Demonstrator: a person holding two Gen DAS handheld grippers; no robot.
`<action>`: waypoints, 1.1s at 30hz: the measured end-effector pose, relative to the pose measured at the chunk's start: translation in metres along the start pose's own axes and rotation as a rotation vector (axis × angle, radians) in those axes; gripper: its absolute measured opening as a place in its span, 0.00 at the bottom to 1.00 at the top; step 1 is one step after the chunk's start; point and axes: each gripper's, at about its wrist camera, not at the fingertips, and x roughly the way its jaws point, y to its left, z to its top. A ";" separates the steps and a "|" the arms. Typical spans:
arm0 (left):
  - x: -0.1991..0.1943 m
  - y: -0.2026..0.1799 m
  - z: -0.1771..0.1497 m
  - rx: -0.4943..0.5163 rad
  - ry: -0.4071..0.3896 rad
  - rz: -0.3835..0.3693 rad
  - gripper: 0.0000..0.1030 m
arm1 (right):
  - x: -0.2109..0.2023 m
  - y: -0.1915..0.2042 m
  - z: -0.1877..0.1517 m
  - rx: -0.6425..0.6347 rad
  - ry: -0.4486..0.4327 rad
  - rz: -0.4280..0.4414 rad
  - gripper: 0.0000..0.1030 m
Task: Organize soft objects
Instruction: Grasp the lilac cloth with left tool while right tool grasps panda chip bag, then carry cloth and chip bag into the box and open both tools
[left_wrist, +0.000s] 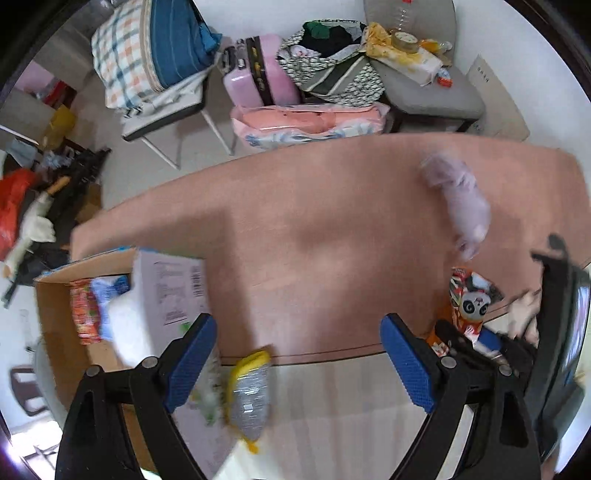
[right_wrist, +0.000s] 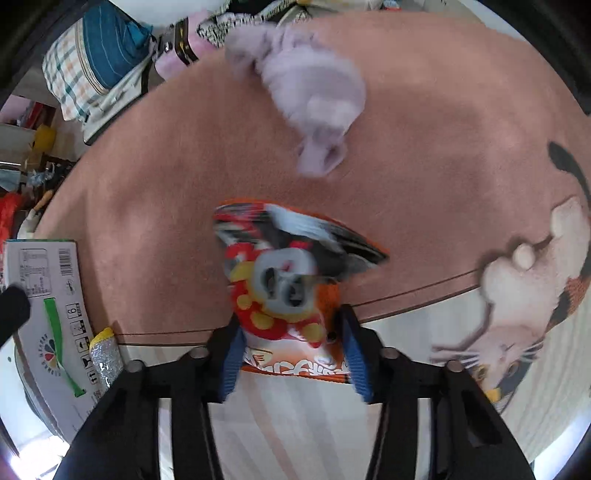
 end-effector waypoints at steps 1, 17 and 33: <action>0.001 -0.006 0.007 -0.013 0.009 -0.040 0.88 | -0.006 -0.009 0.001 0.009 -0.013 -0.002 0.38; 0.100 -0.131 0.121 -0.017 0.255 -0.271 0.57 | -0.015 -0.131 0.058 0.223 0.022 0.020 0.42; 0.061 -0.115 0.082 0.103 0.110 -0.234 0.33 | -0.031 -0.103 0.065 0.172 -0.013 -0.036 0.37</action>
